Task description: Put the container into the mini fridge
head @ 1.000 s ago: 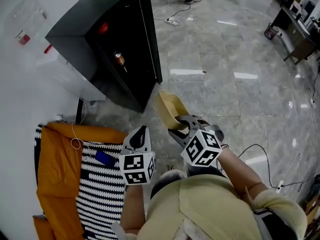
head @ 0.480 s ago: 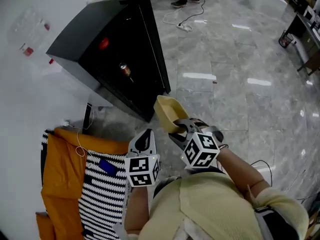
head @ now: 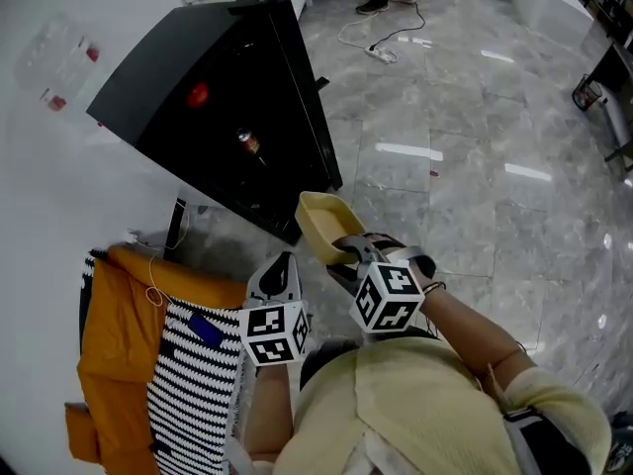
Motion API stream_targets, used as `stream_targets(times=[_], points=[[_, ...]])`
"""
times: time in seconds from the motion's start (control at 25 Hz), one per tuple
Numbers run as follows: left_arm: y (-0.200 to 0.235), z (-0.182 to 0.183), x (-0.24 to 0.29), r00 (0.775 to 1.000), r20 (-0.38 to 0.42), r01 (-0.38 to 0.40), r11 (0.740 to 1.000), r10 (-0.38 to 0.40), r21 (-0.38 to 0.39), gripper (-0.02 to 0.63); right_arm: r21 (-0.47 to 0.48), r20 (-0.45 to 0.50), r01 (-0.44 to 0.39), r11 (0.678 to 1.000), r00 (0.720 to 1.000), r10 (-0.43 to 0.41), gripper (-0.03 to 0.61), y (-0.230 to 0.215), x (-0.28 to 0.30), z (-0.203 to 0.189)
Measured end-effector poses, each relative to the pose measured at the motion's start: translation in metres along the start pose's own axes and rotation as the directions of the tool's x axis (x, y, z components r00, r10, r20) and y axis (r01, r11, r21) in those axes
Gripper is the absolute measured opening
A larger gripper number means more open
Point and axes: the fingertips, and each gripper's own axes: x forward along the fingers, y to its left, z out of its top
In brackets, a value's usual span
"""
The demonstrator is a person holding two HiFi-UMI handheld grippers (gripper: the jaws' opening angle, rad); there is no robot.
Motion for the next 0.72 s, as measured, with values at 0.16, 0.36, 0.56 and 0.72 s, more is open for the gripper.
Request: stream_targets(times=[0.16,0.36,0.56,0.72], points=[[-0.002,0.005,0.01,1.0,-0.012,-0.023,1.0,0.023,-0.006,0.032,-0.02,0.0,-0.023,1.0,1.0,0.023,0.133,-0.012,0.003,-0.009],[0.009,0.004,0.02,0.998,-0.041,-0.045,0.999,0.045,-0.004,0.032,-0.007,0.0,-0.044,0.999,0.999,0.044,0.133,-0.021,0.015,-0.01],[0.026,0.008,0.038,0.999,-0.044,-0.026,1.0,0.025,-0.009,0.032,0.014,-0.025,-0.045,0.999,0.999,0.045,0.133,-0.034,0.035,-0.009],[0.038,0.011,0.053,0.999,-0.052,0.015,1.0,-0.015,-0.007,0.032,0.041,-0.045,-0.035,0.999,0.998,0.037,0.133,-0.045,0.049,-0.004]])
